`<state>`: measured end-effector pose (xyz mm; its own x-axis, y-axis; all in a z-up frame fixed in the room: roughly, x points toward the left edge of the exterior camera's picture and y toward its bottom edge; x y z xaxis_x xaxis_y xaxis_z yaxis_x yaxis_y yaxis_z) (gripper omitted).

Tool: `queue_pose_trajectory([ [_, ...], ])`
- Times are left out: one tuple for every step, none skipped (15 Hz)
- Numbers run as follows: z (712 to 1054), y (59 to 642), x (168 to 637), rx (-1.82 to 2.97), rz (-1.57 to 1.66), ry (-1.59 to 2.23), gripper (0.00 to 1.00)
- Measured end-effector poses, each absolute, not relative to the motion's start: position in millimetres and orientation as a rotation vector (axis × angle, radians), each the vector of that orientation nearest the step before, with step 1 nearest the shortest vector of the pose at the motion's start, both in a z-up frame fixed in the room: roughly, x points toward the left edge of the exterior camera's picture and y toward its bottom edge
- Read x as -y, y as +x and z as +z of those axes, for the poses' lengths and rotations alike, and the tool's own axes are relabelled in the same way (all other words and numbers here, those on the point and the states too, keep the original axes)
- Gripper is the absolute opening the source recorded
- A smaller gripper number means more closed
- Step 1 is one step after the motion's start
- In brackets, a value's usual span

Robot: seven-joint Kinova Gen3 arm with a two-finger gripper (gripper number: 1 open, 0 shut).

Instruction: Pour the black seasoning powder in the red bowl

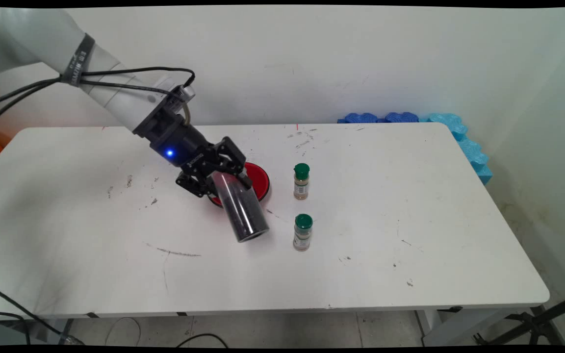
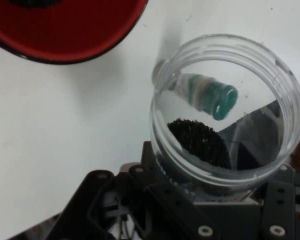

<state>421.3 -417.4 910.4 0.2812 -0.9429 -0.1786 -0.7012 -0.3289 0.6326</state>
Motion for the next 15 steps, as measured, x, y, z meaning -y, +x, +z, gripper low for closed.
queue_pose_trajectory([
  [910,421,419,1.441,-0.775,2.14,0.0],
  [909,420,421,1.413,-0.798,2.152,0.0],
  [908,420,422,1.38,-0.831,2.167,0.0],
  [908,420,423,1.361,-0.849,2.174,0.0],
  [907,420,424,1.328,-0.883,2.188,0.0],
  [906,420,425,1.301,-0.911,2.199,0.0],
  [905,421,426,1.274,-0.938,2.211,0.0],
  [904,424,428,1.233,-0.969,2.227,0.0],
  [903,427,429,1.202,-0.991,2.239,0.0],
  [902,430,431,1.171,-1.01,2.251,0.0],
  [900,434,434,1.138,-1.028,2.262,0.0],
  [899,437,436,1.106,-1.044,2.273,0.0],
  [897,440,439,1.075,-1.06,2.281,0.0],
  [896,442,441,1.045,-1.074,2.286,0.0],
  [896,443,442,1.025,-1.084,2.289,0.0],
])
